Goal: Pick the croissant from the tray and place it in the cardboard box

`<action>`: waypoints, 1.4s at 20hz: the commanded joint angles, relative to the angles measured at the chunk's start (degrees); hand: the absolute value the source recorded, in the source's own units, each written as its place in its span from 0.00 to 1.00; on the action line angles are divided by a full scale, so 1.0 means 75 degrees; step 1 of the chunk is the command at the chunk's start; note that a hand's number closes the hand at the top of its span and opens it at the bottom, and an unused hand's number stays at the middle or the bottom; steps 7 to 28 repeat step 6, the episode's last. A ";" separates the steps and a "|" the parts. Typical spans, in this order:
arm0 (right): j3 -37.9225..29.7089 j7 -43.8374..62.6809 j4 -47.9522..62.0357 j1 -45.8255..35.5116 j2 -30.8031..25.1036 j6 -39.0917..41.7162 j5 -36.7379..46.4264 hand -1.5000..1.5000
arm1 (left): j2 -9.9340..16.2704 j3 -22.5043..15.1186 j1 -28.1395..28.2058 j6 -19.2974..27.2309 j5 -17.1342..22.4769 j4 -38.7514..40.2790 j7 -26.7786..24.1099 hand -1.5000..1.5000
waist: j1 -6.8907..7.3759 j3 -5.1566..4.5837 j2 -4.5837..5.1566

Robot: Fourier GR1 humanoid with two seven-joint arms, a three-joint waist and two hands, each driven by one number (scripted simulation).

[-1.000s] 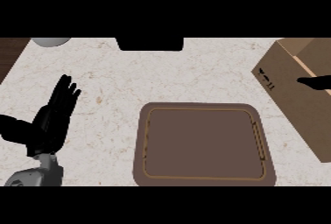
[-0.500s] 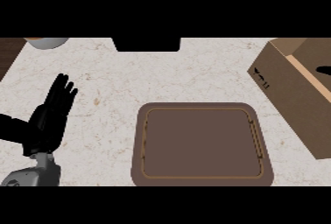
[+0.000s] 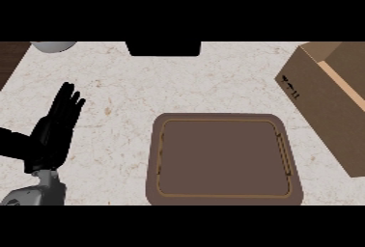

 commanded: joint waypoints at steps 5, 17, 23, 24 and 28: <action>-0.0271 -0.1240 0.1055 0.1037 -0.0775 0.0621 -0.0866 0.00 | -0.0146 -0.0162 -0.0319 0.0210 -0.0248 0.0232 0.0014 0.50 | -0.0020 0.0001 0.0003; 0.0067 -0.1268 0.1930 0.0326 -0.1281 0.0142 -0.0616 0.00 | -0.0232 -0.0306 -0.0058 0.0219 -0.0270 -0.0172 0.0071 0.50 | 0.0077 0.0004 0.0018; 0.0067 -0.1268 0.1930 0.0326 -0.1281 0.0142 -0.0616 0.00 | -0.0232 -0.0306 -0.0058 0.0219 -0.0270 -0.0172 0.0071 0.50 | 0.0077 0.0004 0.0018; 0.0067 -0.1268 0.1930 0.0326 -0.1281 0.0142 -0.0616 0.00 | -0.0232 -0.0306 -0.0058 0.0219 -0.0270 -0.0172 0.0071 0.50 | 0.0077 0.0004 0.0018; 0.0067 -0.1268 0.1930 0.0326 -0.1281 0.0142 -0.0616 0.00 | -0.0232 -0.0306 -0.0058 0.0219 -0.0270 -0.0172 0.0071 0.50 | 0.0077 0.0004 0.0018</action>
